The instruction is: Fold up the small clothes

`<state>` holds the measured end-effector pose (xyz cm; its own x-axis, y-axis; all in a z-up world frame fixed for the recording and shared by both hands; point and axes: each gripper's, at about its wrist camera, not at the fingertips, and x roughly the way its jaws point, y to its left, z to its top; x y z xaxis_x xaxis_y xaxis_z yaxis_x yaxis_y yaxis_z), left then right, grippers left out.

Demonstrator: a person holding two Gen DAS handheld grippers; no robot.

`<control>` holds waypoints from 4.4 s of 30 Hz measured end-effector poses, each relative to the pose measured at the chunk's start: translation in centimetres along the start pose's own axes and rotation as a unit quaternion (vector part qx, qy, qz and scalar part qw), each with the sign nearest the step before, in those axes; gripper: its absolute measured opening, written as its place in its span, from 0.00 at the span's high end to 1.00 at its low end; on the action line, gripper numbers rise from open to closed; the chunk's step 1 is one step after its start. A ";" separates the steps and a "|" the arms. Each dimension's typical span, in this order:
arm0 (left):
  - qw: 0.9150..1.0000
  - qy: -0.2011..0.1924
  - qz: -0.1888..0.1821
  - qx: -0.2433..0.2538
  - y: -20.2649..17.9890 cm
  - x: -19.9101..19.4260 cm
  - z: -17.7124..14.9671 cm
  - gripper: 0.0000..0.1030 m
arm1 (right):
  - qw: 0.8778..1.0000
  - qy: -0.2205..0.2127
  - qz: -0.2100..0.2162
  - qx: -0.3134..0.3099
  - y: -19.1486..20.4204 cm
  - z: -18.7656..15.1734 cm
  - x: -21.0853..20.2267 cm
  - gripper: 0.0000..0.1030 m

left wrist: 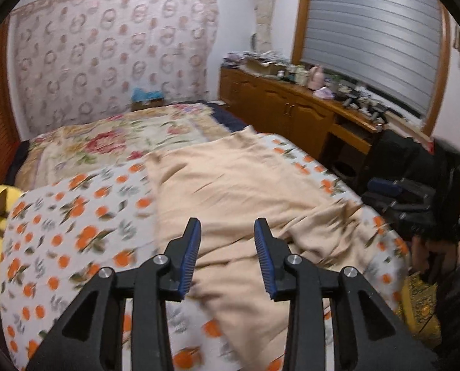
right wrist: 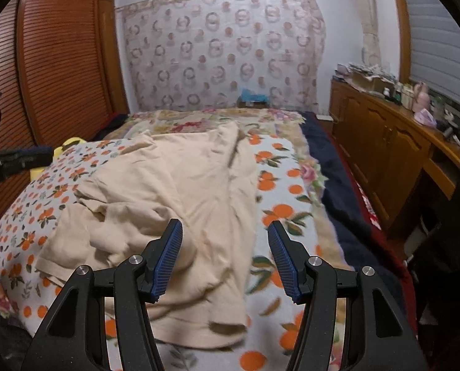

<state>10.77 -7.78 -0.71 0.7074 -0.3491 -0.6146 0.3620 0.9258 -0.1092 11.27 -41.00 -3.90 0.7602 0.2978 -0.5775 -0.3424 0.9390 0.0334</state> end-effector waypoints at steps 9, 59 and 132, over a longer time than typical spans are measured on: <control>0.998 0.000 0.049 -0.046 4.6 -1.5 -3.7 0.66 | 0.997 0.000 0.044 -0.059 5.2 3.0 2.4 0.43; 0.993 -0.007 0.089 -0.081 9.5 -3.9 -7.6 0.66 | 0.961 0.112 0.156 -0.198 20.2 6.9 14.8 0.95; 0.999 0.039 0.010 -0.024 1.5 0.8 -7.9 0.66 | 0.989 0.099 0.053 -0.097 9.1 -0.4 7.9 0.81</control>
<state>7.15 -5.51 -7.53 0.6636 -0.3204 -0.6760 0.3176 0.9388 -0.1332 13.90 -30.20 -8.48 0.5982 0.3356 -0.7277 -0.5287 0.8477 -0.0436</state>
